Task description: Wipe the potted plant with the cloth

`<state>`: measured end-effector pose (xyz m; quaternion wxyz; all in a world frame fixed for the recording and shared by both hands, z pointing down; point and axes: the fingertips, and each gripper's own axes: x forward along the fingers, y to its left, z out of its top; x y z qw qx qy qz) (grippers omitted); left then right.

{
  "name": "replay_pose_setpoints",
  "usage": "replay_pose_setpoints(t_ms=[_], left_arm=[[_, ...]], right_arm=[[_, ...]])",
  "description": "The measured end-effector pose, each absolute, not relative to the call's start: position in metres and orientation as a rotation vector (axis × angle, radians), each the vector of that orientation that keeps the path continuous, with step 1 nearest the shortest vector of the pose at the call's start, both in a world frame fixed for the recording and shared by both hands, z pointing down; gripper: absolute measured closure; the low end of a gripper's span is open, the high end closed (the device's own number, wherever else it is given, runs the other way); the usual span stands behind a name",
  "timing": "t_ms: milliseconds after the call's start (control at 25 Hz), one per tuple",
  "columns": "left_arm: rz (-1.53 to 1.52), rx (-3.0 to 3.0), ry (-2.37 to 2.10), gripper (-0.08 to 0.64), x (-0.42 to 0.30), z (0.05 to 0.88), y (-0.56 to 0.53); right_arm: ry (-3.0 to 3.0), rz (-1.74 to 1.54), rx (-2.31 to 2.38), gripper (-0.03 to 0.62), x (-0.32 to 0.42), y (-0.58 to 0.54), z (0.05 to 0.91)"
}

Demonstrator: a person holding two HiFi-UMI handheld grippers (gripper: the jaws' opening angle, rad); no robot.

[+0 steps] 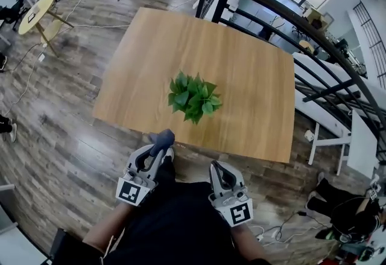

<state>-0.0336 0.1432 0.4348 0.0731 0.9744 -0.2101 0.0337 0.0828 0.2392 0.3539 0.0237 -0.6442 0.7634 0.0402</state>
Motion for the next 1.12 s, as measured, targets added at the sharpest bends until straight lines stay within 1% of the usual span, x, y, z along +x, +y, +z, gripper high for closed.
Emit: replay_pose_setpoints(t_ms=[120,240,360,440,520,720,760,800,840,880,1120], left_arm=[[0.073,2.9,-0.672,0.489,-0.023,0.425,0.109],[0.134,2.959,-0.669,0.489,-0.015,0.446,0.093],[0.154,2.941,-0.725,0.489,-0.008,0.456,0.078],[0.169,2.916,-0.801,0.489,-0.006,0.458,0.068],[0.192,2.893,-0.86,0.489,-0.005,0.464,0.064],[0.202,2.844,-0.84,0.489,0.001,0.489,0.058],[0.238,2.847,-0.824,0.489,0.003,0.494,0.06],[0.28,2.845,-0.81,0.489,0.002,0.503,0.061],[0.314,2.836,-0.799,0.489,0.001,0.517,0.061],[0.336,2.816,-0.795,0.489,-0.001,0.532,0.059],[0.434,2.733,-0.797,0.489,0.013,0.59,0.039]], right_arm=[[2.38,0.18,-2.014,0.574,0.103,0.206,0.356],[2.427,0.174,-2.085,0.574,0.135,0.189,0.377],[2.443,0.067,-2.14,0.574,0.175,0.189,0.401],[2.49,0.022,-2.092,0.574,0.192,0.186,0.417],[2.605,0.024,-2.016,0.572,0.2,0.18,0.442],[2.844,-0.22,-1.915,0.571,0.208,0.162,0.526],[2.855,-0.271,-1.896,0.557,0.207,0.157,0.538],[2.848,-0.323,-1.881,0.496,0.205,0.149,0.549],[2.838,-0.37,-1.87,0.409,0.203,0.141,0.56],[2.845,-0.409,-1.865,0.371,0.202,0.134,0.574],[2.997,-0.636,-1.865,0.314,0.193,0.105,0.652]])
